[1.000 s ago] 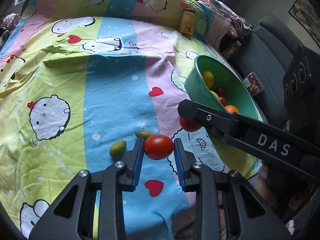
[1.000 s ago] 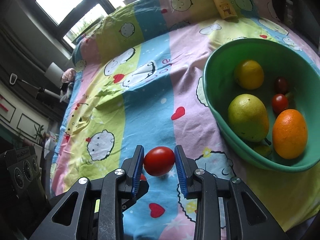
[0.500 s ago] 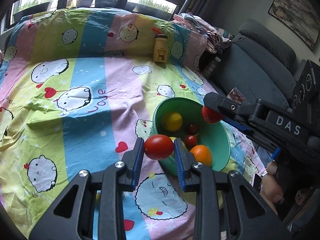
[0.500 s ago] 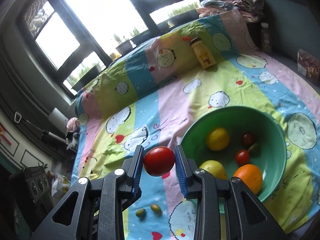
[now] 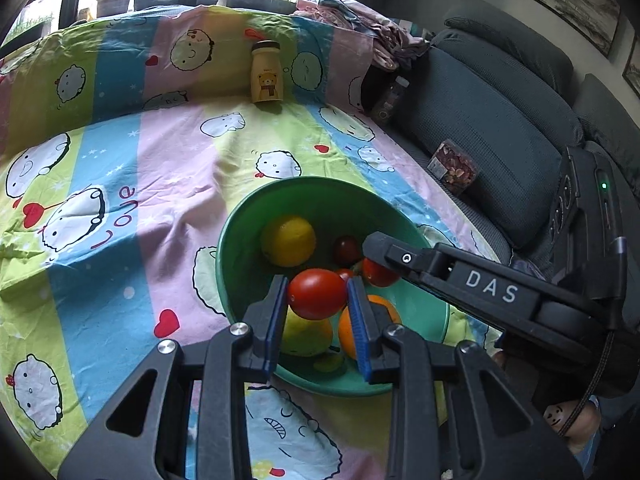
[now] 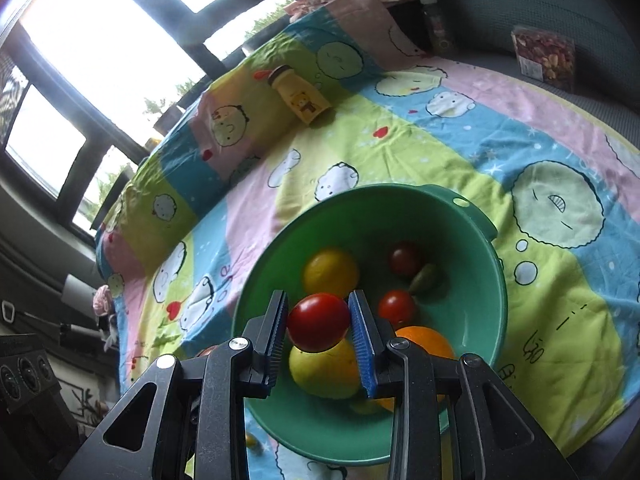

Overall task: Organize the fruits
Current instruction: 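Carry the tomato in the left gripper over the bowl while the right gripper carries its tomato, then open both grippers to drop the tomatoes into the bowl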

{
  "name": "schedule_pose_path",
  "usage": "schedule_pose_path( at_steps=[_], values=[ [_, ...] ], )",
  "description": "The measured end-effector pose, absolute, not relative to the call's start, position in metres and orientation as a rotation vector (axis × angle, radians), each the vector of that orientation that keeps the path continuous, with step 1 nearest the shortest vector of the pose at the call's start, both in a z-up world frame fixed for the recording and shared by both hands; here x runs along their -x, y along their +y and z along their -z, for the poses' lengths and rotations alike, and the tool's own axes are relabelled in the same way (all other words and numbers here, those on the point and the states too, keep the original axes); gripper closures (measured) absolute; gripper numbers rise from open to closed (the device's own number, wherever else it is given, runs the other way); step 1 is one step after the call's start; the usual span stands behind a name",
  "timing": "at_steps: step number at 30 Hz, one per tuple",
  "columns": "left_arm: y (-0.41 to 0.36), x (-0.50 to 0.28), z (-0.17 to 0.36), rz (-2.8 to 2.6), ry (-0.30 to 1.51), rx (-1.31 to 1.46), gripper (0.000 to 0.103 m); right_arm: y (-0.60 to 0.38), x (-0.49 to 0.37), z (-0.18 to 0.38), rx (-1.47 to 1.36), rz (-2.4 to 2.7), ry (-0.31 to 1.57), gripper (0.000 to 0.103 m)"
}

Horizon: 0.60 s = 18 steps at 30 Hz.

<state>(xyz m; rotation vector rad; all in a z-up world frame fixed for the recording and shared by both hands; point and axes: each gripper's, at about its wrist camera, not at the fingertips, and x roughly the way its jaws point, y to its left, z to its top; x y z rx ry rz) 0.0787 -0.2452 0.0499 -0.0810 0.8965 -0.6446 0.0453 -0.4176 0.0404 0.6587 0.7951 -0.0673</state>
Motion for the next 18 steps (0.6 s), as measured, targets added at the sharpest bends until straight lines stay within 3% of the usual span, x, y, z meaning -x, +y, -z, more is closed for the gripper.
schedule_pose_path(
  at_steps=[18],
  values=[
    [-0.267, -0.09, -0.025, 0.644, 0.965, 0.051, 0.073, -0.43, -0.048, -0.026, -0.673, 0.119, 0.843, 0.069]
  ],
)
